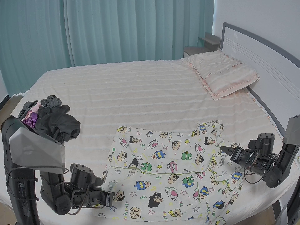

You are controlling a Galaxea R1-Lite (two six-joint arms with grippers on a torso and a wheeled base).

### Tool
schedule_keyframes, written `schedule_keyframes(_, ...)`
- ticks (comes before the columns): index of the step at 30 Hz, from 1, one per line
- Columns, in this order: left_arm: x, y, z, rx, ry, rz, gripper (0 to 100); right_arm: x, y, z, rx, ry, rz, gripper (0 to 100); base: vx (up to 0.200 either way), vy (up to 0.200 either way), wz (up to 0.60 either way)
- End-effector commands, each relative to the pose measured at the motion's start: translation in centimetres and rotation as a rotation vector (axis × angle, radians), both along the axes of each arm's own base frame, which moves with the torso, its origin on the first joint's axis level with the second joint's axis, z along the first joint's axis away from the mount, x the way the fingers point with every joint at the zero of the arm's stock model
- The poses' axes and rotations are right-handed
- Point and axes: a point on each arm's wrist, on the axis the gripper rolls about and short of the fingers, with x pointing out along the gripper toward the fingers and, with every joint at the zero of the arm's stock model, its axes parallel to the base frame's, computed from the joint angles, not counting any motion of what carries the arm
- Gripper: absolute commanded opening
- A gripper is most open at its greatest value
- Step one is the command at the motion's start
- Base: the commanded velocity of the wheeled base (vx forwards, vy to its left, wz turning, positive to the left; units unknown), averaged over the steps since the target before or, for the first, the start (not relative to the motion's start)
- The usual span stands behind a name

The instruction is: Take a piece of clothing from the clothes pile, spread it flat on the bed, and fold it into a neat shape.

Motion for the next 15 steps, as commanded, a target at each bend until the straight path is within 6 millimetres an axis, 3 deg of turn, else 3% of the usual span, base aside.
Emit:
schedule_keyframes(1, -1.3, -2.9, 0.5, 0.0, -0.027, -0.043, 0, 0.0, 0.0, 0.1, 0.001, -0.003, 0.001, 100, 0.0, 0.0, 0.0)
schedule_keyframes(15, -5.1, -7.4, 0.0, 0.061, -0.059, -0.141, 0, 0.0, 0.1, 0.0, 0.0, -0.001, 0.005, 100, 0.0, 0.0, 0.0)
